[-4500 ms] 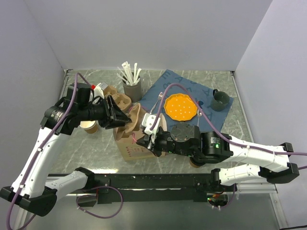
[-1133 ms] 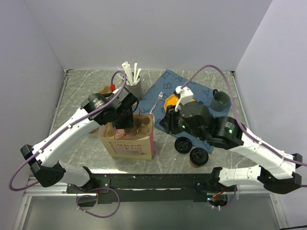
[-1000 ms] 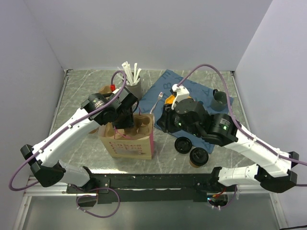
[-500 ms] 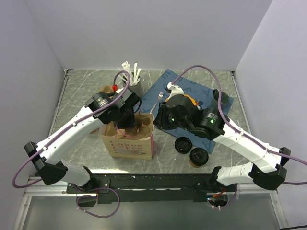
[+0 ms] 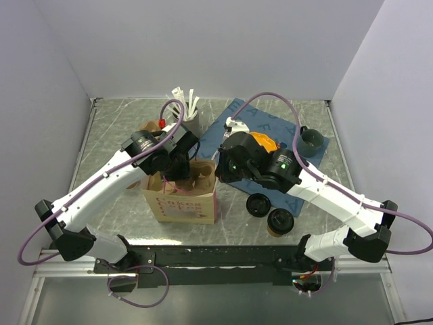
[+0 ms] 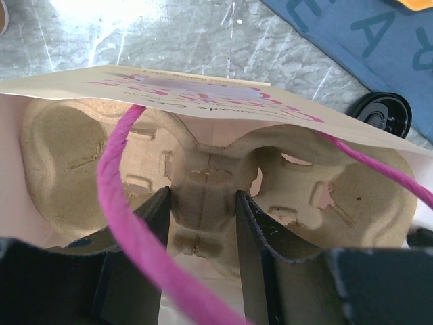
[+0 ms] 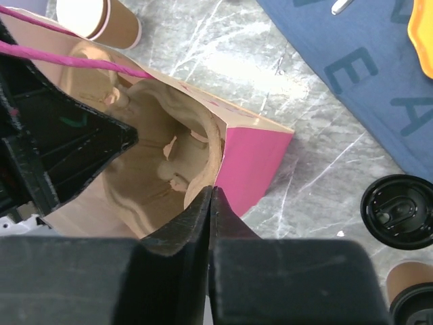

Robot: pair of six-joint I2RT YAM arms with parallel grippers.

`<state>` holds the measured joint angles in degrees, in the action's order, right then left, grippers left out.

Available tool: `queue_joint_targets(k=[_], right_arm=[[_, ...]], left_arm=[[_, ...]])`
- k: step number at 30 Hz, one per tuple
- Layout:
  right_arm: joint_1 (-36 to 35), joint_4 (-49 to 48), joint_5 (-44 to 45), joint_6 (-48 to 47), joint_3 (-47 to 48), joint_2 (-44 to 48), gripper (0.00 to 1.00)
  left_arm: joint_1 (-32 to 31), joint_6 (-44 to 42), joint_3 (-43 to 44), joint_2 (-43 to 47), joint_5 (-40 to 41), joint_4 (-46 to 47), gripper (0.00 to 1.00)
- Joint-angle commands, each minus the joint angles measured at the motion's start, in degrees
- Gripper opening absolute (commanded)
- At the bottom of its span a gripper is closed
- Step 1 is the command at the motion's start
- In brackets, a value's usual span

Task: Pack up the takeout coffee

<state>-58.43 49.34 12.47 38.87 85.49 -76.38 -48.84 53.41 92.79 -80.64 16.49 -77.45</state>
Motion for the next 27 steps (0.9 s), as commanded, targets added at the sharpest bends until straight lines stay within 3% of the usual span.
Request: queue_joint_targets(k=[1, 18, 23, 27], right_arm=[[0.4, -0.8, 0.5, -0.6, 3.0, 0.5, 0.02], [0.5, -1.5, -1.3, 1.0, 1.9, 0.7, 0.11], [0.5, -2.1, -1.0, 1.0, 0.8, 1.1, 0.12], [0.5, -2.6, -0.8, 0.7, 0.4, 1.1, 0.13]], left_arm=[[-0.3, -1.0, -0.2, -0.7, 2.3, -1.1, 0.15], [-0.3, -2.1, -2.2, -3.7, 4.4, -1.2, 0.15], [-0.3, -2.6, -2.5, -4.2, 2.9, -1.2, 0.25], [-0.3, -3.4, -3.1, -3.5, 1.4, -1.1, 0.4]])
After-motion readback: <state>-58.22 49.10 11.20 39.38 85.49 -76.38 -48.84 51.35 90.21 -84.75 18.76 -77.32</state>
